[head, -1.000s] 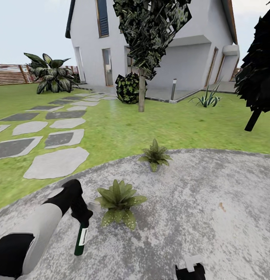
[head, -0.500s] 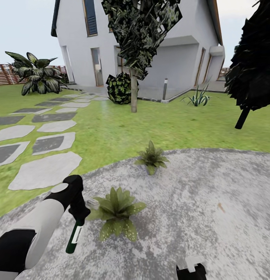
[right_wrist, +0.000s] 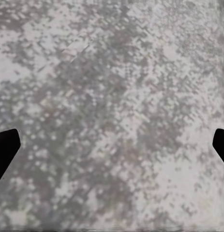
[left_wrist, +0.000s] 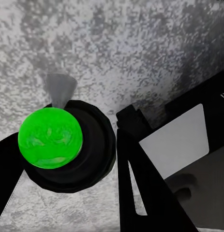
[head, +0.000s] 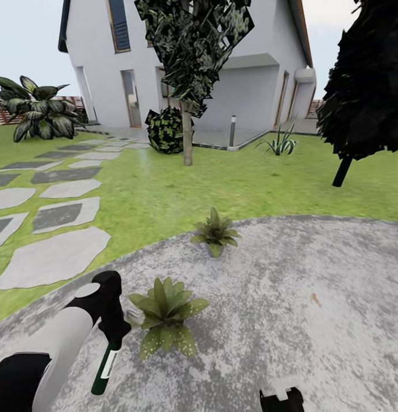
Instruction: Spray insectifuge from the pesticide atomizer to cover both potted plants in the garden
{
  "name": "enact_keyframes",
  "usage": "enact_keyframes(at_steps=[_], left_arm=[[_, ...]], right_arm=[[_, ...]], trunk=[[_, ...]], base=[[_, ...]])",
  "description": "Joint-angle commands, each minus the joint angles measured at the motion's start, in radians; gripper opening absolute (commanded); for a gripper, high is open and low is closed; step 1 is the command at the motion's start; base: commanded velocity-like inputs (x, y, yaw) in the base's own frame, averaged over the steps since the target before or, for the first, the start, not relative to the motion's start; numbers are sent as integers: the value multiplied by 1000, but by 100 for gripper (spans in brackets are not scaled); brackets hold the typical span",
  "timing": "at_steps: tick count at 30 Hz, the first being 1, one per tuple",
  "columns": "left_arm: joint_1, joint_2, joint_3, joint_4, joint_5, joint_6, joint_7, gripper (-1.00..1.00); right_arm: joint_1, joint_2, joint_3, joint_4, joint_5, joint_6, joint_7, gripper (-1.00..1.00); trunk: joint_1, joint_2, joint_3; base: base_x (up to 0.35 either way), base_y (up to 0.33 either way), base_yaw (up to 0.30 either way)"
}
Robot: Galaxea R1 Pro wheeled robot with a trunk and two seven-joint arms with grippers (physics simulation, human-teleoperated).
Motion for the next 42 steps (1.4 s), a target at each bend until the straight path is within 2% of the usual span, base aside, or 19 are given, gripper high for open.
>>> enact_keyframes(at_steps=[1, 16, 23, 31, 37, 42], left_arm=[[0, 1, -6, -2, -5, 11, -9, -100], [0, 4, -7, -2, -6, 11, -9, -100], [2, 5, -7, -1, -6, 11, -9, -100], [1, 7, -7, -2, -6, 11, -9, -100], [1, 7, -8, -2, -5, 13, -9, -100], [1, 11, -8, 8, -6, 11, -9, -100]], right_arm=[[-1, 0, 8, 1, -8, -3, -2, 100], [-1, 2, 9, 2, -8, -2, -3, 100], [-1, 2, 9, 2, -9, -1, -2, 100], [-1, 2, 9, 2, -8, -2, -2, 100], [-1, 2, 9, 2, -9, -1, -2, 100], [-1, 2, 9, 2, -8, -1, -2, 100]], trunk=[[0, 0, -1], [0, 0, -1], [0, 0, -1], [0, 0, -1], [0, 0, -1], [0, 0, -1]], base=[[0, 0, -281], [-2, 264, -270], [-186, 257, -228], [-191, 246, -37], [23, 300, -30], [116, 302, -253]])
